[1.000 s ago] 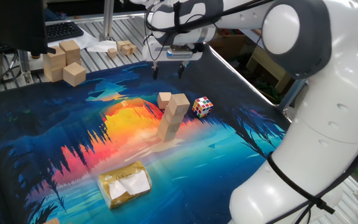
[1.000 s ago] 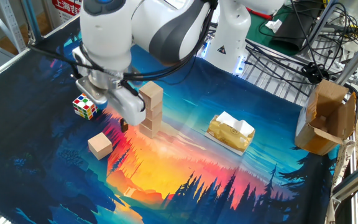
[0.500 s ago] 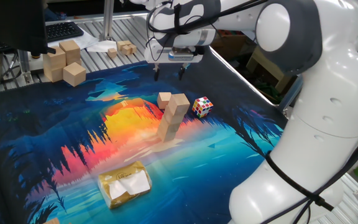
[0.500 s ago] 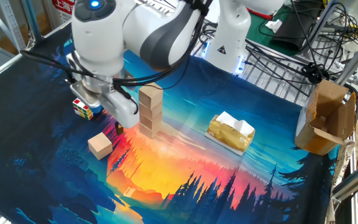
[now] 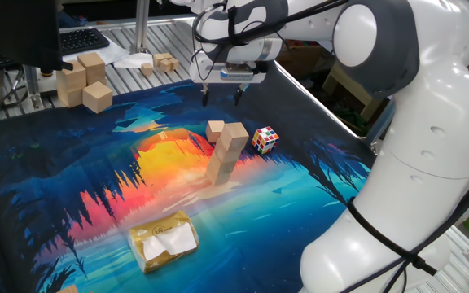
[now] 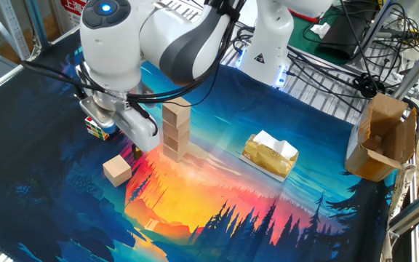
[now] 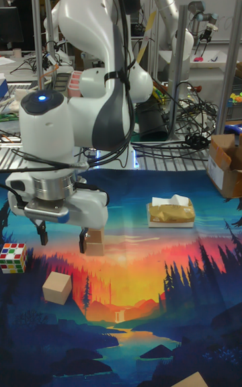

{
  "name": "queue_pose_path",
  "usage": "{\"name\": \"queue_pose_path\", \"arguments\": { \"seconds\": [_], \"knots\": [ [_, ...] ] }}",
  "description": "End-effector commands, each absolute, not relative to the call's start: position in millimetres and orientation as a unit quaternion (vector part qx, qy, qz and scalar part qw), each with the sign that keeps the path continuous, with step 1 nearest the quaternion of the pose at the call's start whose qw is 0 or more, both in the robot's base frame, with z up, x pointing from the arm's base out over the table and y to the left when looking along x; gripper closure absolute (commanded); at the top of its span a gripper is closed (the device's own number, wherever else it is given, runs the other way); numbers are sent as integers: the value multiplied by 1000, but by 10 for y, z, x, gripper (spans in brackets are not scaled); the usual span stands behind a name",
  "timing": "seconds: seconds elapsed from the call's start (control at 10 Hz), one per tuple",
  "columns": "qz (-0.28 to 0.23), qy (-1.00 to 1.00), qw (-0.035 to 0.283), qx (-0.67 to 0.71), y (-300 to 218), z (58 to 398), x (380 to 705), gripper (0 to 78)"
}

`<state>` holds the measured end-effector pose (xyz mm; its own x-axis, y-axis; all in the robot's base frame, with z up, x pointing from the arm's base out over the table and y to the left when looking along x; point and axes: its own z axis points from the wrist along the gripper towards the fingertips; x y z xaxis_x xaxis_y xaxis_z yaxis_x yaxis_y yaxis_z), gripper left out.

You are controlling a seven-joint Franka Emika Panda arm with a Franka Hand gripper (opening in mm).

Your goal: Stack the blocks in a vertical line of five

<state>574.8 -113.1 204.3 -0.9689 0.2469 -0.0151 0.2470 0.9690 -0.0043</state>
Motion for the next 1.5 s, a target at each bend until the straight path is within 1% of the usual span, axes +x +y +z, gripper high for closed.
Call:
{"name": "queue_pose_path", "arguments": {
  "seconds": [0.1,0.4,0.9,1.5],
  "knots": [
    [1,992,8,126,-1134,2056,5753,1],
    [6,991,9,132,-1134,2056,5753,1],
    [6,986,-1,170,-1134,2056,5753,1],
    [11,987,-5,161,-1136,2052,5754,1]
  ]
}}
